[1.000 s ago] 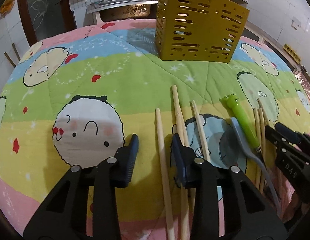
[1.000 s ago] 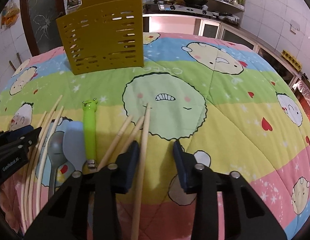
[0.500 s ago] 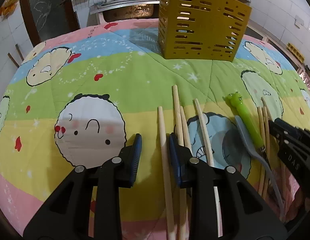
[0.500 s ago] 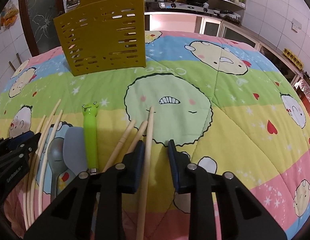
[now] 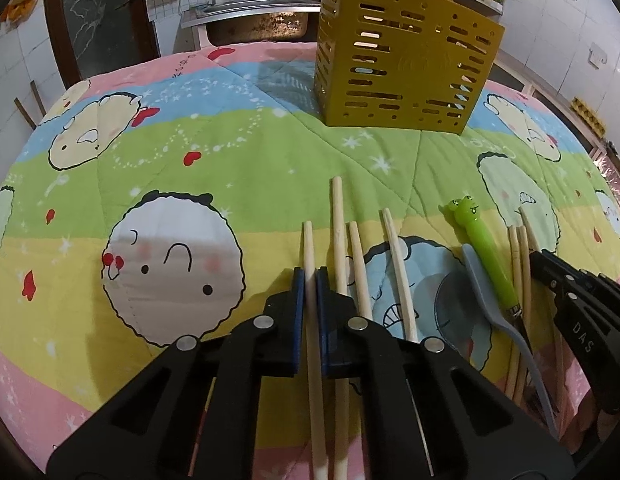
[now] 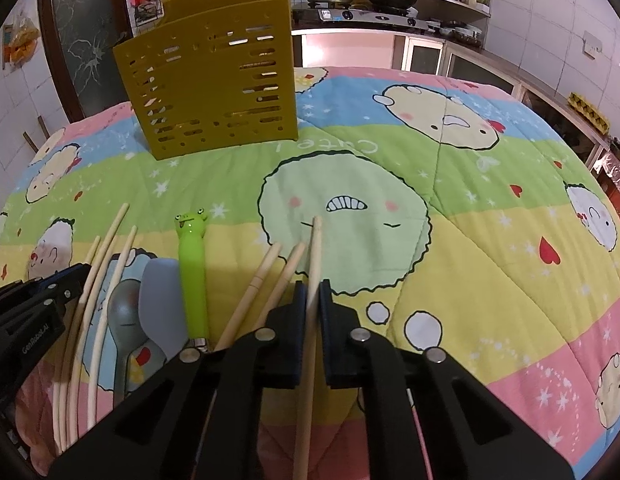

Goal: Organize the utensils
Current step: 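Close the left gripper on a chopstick while the right gripper closes on another, then lift both held chopsticks upright and carry them toward the yellow caddy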

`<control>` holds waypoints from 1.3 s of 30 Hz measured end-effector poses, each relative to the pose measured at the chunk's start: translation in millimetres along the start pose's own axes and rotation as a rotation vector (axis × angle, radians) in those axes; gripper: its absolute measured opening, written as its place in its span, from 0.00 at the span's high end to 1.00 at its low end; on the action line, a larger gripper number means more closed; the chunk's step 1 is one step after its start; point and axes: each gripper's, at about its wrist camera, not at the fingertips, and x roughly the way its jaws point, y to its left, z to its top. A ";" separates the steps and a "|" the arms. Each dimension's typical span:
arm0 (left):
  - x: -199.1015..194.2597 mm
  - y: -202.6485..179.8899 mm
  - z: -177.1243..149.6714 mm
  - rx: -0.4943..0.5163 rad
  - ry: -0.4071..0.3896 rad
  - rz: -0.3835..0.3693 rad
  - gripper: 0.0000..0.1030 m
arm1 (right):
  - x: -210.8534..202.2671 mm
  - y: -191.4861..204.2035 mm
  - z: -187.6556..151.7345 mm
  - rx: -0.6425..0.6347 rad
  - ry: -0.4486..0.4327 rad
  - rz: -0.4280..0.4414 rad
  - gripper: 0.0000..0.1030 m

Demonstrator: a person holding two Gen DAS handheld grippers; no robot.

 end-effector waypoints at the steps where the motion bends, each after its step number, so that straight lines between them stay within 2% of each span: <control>1: -0.5 0.5 0.2 -0.004 0.000 -0.006 0.96 | -0.1 -0.5 0.1 0.003 -0.002 0.002 0.94; 8: -16.7 2.9 1.3 -0.023 -0.051 -0.034 0.96 | -10.7 -3.4 1.5 0.016 -0.049 0.024 0.94; 19: -82.1 13.0 1.4 -0.040 -0.263 -0.019 0.96 | -60.4 -13.1 9.8 0.041 -0.221 0.068 0.94; 24: -106.7 16.3 -3.4 -0.039 -0.319 -0.022 0.96 | -81.5 -18.0 10.1 0.051 -0.289 0.084 0.94; 33: -136.9 24.8 -18.7 -0.047 -0.390 -0.014 0.96 | -119.6 -18.3 4.7 0.025 -0.396 0.073 0.94; 39: -146.2 31.9 -33.8 -0.052 -0.415 -0.007 0.96 | -128.8 -21.4 -5.8 0.017 -0.417 0.060 0.94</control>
